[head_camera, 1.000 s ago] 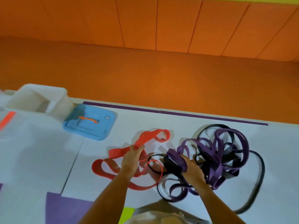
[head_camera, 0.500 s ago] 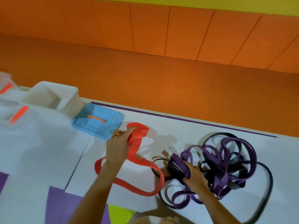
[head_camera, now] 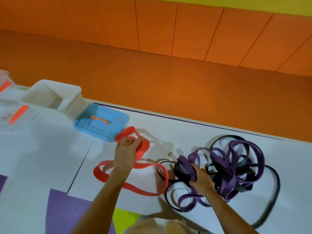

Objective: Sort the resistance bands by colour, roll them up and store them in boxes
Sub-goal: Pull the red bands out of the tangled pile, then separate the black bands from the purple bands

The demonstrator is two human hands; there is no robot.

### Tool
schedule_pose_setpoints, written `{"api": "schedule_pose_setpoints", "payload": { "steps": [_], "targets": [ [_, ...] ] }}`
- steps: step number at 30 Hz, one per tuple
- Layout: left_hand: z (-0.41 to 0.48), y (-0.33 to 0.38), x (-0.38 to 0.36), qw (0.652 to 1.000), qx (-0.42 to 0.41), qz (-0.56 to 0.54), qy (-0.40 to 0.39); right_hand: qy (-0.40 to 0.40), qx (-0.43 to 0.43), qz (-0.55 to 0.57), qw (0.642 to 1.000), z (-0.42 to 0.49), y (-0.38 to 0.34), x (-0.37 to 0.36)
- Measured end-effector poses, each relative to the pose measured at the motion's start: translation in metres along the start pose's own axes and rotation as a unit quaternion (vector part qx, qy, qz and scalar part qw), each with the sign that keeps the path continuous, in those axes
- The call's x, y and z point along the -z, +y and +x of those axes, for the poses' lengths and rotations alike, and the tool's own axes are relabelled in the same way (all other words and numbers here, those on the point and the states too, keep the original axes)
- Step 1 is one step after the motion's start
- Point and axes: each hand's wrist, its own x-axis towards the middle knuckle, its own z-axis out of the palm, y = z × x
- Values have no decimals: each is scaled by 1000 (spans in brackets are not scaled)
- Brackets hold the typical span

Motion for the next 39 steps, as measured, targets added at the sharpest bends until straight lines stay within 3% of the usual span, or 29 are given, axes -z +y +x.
{"api": "schedule_pose_setpoints", "payload": {
  "steps": [4,12,15,17,23,26,30,36,39],
  "targets": [
    [-44,2,-48,992,7,52,-117,-6,8,16,1000,-2,5,0],
    [-60,-3,-81,973,10,67,-221,29,-3,20,999,-8,8,-7],
    [-59,7,-81,970,75,56,-225,124,-14,-49,991,-16,3,-13],
    [-58,18,-83,967,74,45,-240,169,3,-75,983,-21,2,-18],
    [-60,56,-86,965,-8,5,-262,49,-13,-122,991,-25,5,-36],
    [-68,65,-88,961,7,44,-273,72,-7,-156,985,-26,7,-29],
    [-79,72,-87,965,15,60,-254,115,-5,-136,984,-26,18,-7],
    [-69,80,-81,948,70,46,-307,168,-63,-57,982,-31,25,17],
    [-62,103,-78,964,65,23,-257,217,-106,-28,970,-34,26,21]
  ]
}}
